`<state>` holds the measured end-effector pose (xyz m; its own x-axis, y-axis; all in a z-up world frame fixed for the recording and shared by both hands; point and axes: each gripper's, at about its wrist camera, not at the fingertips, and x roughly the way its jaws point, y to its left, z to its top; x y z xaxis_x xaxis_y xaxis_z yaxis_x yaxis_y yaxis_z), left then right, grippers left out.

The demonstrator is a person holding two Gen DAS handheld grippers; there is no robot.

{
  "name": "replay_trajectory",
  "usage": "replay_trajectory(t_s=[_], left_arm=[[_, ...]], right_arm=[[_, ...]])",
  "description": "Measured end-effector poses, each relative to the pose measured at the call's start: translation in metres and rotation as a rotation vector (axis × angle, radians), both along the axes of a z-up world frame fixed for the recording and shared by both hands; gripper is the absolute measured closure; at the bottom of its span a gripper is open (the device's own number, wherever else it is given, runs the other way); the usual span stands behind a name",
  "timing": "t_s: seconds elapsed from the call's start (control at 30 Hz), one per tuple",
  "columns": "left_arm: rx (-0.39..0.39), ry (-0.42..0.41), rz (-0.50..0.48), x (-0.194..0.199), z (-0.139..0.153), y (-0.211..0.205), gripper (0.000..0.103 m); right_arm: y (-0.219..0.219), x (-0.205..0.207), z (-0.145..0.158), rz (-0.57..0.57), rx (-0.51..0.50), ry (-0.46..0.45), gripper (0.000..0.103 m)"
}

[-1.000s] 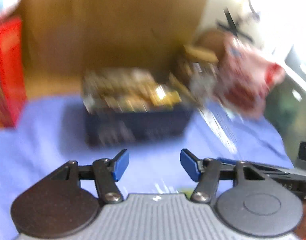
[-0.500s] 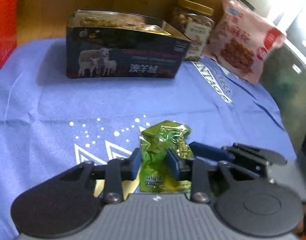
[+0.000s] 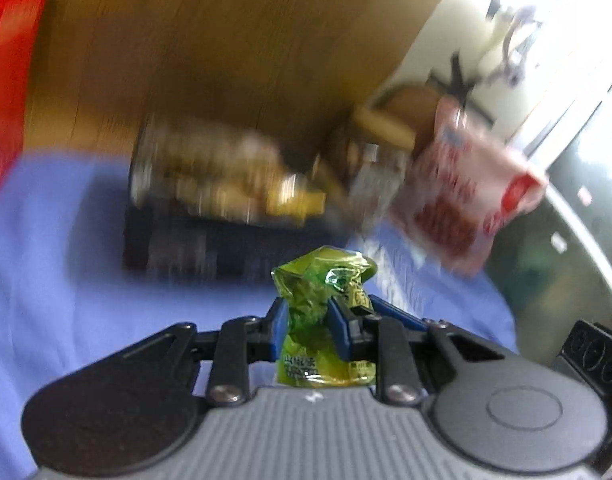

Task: Organize snacks
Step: 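Carry the jelly pouch into the tin box and release it, then move the left tool to the pale green wafer packet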

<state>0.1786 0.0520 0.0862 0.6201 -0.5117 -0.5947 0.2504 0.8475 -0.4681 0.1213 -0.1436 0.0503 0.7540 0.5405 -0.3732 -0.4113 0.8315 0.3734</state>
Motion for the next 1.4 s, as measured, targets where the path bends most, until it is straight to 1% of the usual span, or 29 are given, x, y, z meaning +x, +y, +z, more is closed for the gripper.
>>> replay_trajectory(t_s=[0.07, 0.13, 0.17, 0.23, 0.27, 0.3, 0.33, 0.37, 0.43, 0.5, 0.6, 0.67, 0.77, 0.87, 0.97, 1.03, 1.13, 1.23, 1.33, 1.4], left_arm=[[0.000, -0.033, 0.019, 0.021, 0.016, 0.003, 0.081], [0.013, -0.047, 0.036, 0.046, 0.024, 0.004, 0.079], [0.023, -0.035, 0.045, 0.061, 0.023, 0.003, 0.078], [0.044, 0.009, 0.059, 0.087, 0.011, -0.002, 0.072], [0.059, 0.028, 0.065, 0.097, 0.004, -0.005, 0.072], [0.080, 0.034, 0.075, 0.100, -0.001, -0.006, 0.072], [0.091, 0.020, 0.087, 0.098, -0.002, -0.007, 0.072], [0.081, -0.009, 0.091, 0.093, -0.001, -0.004, 0.072], [0.053, -0.057, 0.105, 0.077, 0.003, 0.003, 0.072], [0.039, -0.088, 0.094, 0.059, 0.007, 0.005, 0.072], [0.061, -0.121, 0.020, 0.025, 0.009, -0.011, 0.072], [0.080, -0.121, -0.034, 0.003, 0.009, -0.023, 0.072], [0.085, -0.088, -0.093, -0.034, 0.003, -0.041, 0.072], [0.090, -0.065, -0.116, -0.070, -0.001, -0.047, 0.072], [0.127, -0.091, -0.105, -0.110, -0.003, -0.048, 0.072], [0.138, -0.105, -0.093, -0.130, -0.005, -0.047, 0.066], [0.155, -0.121, -0.052, -0.156, -0.005, -0.040, 0.065], [0.181, -0.133, -0.004, -0.173, -0.006, -0.033, 0.065], [0.230, -0.143, 0.039, -0.185, -0.010, -0.027, 0.065], [0.241, -0.137, 0.066, -0.191, -0.012, -0.022, 0.065]], right_arm=[[-0.001, 0.026, 0.016, 0.003, 0.008, -0.041, 0.079], [0.000, 0.054, 0.027, 0.002, 0.006, -0.073, 0.079], [0.004, 0.067, 0.031, 0.000, -0.009, -0.087, 0.078], [0.009, 0.095, 0.030, -0.017, -0.054, -0.094, 0.072], [0.012, 0.108, 0.026, -0.033, -0.081, -0.089, 0.068], [0.012, 0.117, 0.021, -0.057, -0.102, -0.079, 0.062], [0.009, 0.123, 0.016, -0.088, -0.117, -0.073, 0.062], [0.004, 0.122, 0.014, -0.118, -0.116, -0.074, 0.062], [-0.017, 0.105, 0.012, -0.145, -0.049, -0.093, 0.062], [-0.040, 0.078, 0.007, -0.174, 0.022, -0.086, 0.062], [-0.065, 0.029, -0.007, -0.198, 0.110, -0.036, 0.060], [-0.071, -0.004, -0.020, -0.209, 0.122, 0.016, 0.060], [-0.071, -0.053, -0.040, -0.222, 0.087, 0.101, 0.059], [-0.069, -0.092, -0.055, -0.219, 0.087, 0.141, 0.059], [-0.067, -0.123, -0.066, -0.207, 0.099, 0.171, 0.059], [-0.066, -0.133, -0.070, -0.204, 0.113, 0.195, 0.059], [-0.065, -0.144, -0.065, -0.190, 0.134, 0.191, 0.059], [-0.064, -0.154, -0.059, -0.180, 0.137, 0.173, 0.059], [-0.062, -0.161, -0.058, -0.170, 0.149, 0.177, 0.059], [-0.060, -0.166, -0.058, -0.160, 0.158, 0.180, 0.059]])
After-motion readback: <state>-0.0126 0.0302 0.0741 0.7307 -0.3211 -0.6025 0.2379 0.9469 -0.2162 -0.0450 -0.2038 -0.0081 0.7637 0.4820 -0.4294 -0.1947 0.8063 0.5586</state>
